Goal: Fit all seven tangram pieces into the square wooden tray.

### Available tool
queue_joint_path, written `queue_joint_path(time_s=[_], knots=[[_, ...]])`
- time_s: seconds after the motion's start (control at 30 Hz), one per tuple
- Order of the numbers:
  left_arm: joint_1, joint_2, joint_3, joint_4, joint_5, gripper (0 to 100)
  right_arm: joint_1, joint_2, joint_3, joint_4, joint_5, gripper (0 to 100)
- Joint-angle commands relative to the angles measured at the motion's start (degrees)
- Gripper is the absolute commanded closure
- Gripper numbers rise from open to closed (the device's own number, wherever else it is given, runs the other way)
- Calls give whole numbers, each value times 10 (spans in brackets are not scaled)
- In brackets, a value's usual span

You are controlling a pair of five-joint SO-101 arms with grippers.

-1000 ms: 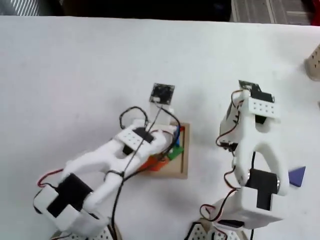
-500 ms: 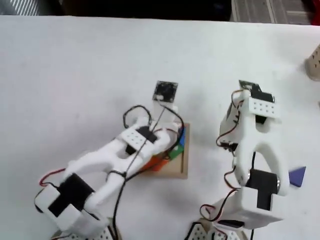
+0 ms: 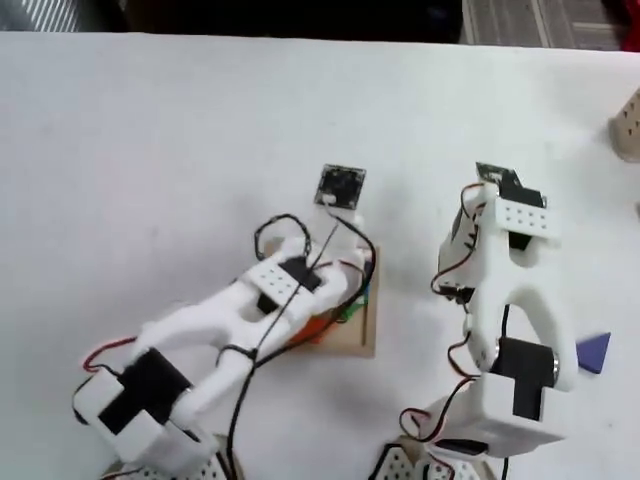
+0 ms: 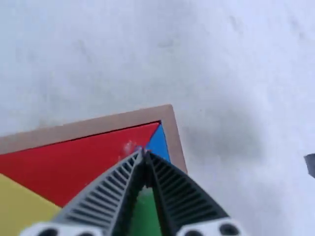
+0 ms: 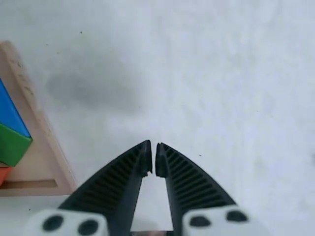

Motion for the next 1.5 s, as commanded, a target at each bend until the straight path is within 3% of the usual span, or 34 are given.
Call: queue_joint_path(time_s=[0.0, 0.3, 0.43, 0.6, 0.8, 1.03, 1.13, 1.47], knots=[[15, -7, -20, 4, 1, 976, 0, -19, -1, -3, 19, 981], [13, -123, 52, 43, -120, 976, 41, -19, -1, -2, 31, 981], [-2, -172, 105, 40, -167, 973, 120, -24, -4, 6, 85, 981], [-59, -189, 117, 40, -171, 972, 217, -19, -5, 7, 166, 981], [-92, -189, 116, 40, -174, 972, 329, -23, -5, 6, 171, 980], [-88, -189, 120, 40, -174, 972, 459, -19, -18, -22, 84, 828], [-87, -189, 120, 40, -174, 972, 487, -18, -13, -58, 34, 818], [-88, -189, 120, 43, -174, 972, 430, -18, 8, -119, -38, 786]])
